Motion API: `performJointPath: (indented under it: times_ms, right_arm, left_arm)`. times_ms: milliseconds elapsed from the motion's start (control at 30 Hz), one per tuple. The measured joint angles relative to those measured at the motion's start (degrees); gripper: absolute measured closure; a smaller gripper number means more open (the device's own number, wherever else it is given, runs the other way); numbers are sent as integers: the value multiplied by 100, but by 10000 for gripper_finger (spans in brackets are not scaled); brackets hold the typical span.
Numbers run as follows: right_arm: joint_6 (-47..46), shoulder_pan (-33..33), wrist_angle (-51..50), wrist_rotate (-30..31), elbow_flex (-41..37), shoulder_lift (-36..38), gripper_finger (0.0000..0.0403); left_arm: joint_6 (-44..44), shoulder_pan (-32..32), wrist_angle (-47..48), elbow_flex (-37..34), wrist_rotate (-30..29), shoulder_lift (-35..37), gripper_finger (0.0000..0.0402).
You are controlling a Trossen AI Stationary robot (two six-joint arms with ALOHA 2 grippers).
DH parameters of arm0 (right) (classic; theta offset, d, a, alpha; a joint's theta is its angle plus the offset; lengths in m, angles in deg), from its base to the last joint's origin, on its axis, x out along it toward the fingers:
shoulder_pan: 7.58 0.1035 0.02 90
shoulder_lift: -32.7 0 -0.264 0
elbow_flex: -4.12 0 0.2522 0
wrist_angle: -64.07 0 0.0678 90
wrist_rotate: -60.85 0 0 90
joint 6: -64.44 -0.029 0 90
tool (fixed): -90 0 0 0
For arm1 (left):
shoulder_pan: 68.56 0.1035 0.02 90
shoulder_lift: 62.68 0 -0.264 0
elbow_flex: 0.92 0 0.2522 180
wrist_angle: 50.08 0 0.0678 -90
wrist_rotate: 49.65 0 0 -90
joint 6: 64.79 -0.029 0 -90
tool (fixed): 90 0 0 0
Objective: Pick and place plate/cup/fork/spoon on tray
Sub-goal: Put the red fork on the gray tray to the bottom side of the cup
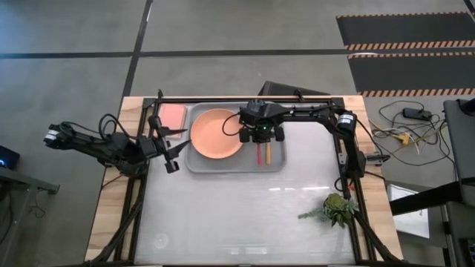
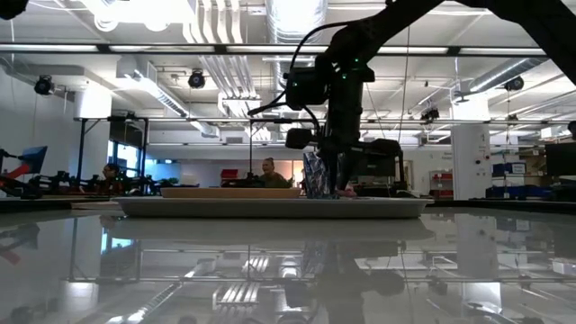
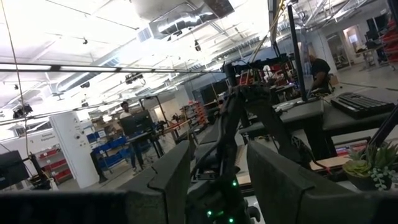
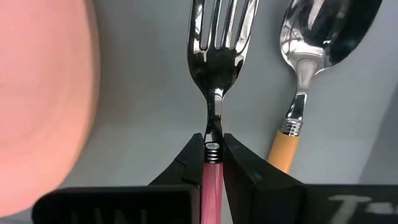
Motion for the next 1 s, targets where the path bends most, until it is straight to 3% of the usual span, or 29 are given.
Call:
performJointPath:
  times_ms: [800, 1000]
  right_arm:
    - [-149, 151, 408, 177, -306, -2, 379]
    - [9, 177, 486, 317, -306, -2, 342]
  left_arm:
    - [0, 2, -2, -28, 0, 60, 260]
    - [0, -1, -7, -31, 0, 78, 260]
